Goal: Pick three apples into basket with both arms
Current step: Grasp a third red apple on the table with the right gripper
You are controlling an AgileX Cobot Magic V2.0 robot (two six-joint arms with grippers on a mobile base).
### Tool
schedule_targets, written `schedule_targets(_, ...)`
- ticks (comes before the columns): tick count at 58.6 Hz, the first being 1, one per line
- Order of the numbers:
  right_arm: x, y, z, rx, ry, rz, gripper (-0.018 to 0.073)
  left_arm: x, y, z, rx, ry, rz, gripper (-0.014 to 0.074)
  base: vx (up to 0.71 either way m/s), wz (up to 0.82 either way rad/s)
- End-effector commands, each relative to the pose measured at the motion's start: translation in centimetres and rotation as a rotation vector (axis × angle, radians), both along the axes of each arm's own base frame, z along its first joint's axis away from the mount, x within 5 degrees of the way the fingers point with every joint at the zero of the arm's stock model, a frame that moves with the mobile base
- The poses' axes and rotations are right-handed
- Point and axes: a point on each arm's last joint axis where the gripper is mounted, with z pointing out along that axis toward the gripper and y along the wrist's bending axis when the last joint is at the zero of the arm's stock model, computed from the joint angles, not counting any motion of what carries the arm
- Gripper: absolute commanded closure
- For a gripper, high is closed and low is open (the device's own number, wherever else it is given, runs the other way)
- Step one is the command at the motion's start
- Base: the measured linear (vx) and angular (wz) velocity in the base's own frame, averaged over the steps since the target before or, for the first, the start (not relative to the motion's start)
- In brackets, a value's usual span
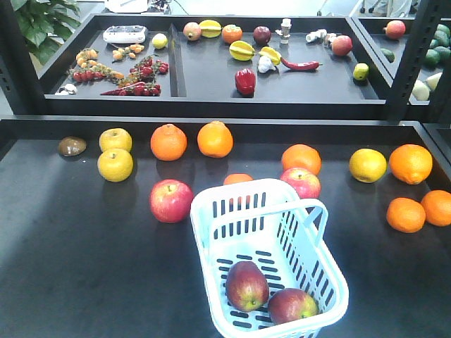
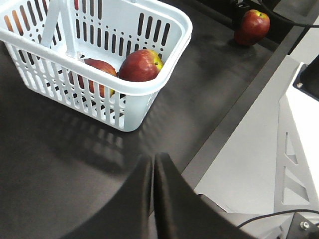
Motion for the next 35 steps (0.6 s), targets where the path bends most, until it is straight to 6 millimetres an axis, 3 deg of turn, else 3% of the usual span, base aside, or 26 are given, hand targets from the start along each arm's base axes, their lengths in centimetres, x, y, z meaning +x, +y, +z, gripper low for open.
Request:
schedule_targets(1,0.4,-0.1,3.1,-0.034,-0.098,-0.008,0.0464,0.3,-0.2,1.1,-0.067,-0.020,0.037,0.0602,0.00,0.00)
schedule_targets(6,0.5,0.3,4.9,-0.038,-0.187,-0.002,0.0572,0.3,-0.2,1.1,-0.067,-0.020,0.037,0.0602,0.00,0.00)
schedule_targets(24,0.9,3.7,11.7,0.103,-0.593,0.021,0.0566,0.3,-0.2,1.1,-0.067,-0.020,0.037,0.0602,0.00,0.00)
schedule_targets(35,0.0,6.4,16.1,0.212,-0.826,0.111,0.0559,0.3,-0.2,1.1,-0.067,-0.020,0.037,0.0602,0.00,0.00)
